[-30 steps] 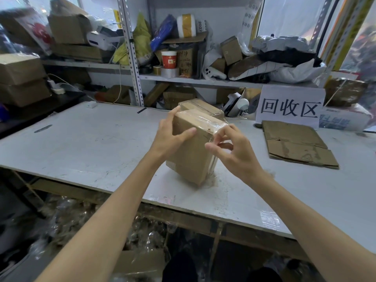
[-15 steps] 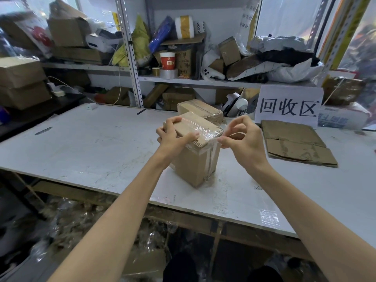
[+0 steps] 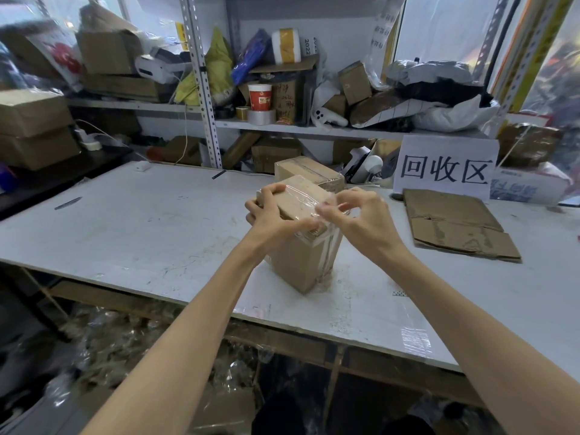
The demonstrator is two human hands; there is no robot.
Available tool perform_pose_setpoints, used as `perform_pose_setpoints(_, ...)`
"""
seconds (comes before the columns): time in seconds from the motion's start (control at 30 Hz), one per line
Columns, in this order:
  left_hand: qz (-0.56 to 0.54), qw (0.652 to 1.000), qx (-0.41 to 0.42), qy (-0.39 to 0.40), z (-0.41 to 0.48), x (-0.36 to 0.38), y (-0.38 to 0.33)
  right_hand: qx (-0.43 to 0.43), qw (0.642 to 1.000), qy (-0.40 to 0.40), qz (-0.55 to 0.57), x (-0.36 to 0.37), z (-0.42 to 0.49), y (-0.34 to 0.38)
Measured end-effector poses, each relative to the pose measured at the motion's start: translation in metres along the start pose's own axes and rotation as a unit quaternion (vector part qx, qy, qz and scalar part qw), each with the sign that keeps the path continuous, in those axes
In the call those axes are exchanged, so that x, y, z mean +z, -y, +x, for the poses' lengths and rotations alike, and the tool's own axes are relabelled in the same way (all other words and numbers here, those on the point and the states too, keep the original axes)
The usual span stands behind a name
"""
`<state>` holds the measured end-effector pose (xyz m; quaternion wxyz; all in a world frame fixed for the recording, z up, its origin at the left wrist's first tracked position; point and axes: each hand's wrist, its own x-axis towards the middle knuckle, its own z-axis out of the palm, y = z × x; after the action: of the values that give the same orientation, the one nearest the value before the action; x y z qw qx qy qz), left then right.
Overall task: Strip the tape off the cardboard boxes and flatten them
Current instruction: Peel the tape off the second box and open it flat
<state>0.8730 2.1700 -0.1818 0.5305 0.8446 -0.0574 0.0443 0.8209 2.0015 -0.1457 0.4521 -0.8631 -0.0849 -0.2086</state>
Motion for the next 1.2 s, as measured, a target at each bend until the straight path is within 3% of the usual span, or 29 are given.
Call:
perform_pose_setpoints(0.1, -0.015, 1.000, 0.012, 0.013, 0.000, 0.001, 0.000, 0.040, 0.997, 0.000, 0.066, -0.005, 0.005, 0.003)
perform_pose_setpoints(0.23, 0.025, 0.999, 0.024, 0.033, 0.000, 0.003, -0.006, 0.005, 0.992, 0.031, -0.121, -0.008, 0.005, 0.003)
perform_pose_setpoints(0.37, 0.067, 0.996, 0.035, 0.049, -0.001, 0.000, -0.006, -0.032, 0.979, 0.044, -0.198, -0.009, 0.006, 0.004)
perform_pose_setpoints(0.77, 0.115, 0.988, 0.073, 0.076, 0.000, 0.001, -0.007, -0.014, 0.986, 0.077, -0.150, -0.022, -0.001, 0.005)
perform_pose_setpoints(1.2, 0.109, 0.989, 0.087, 0.055, -0.008, 0.011, -0.016, -0.114, 0.941, 0.140, -0.287, -0.030, -0.003, 0.008)
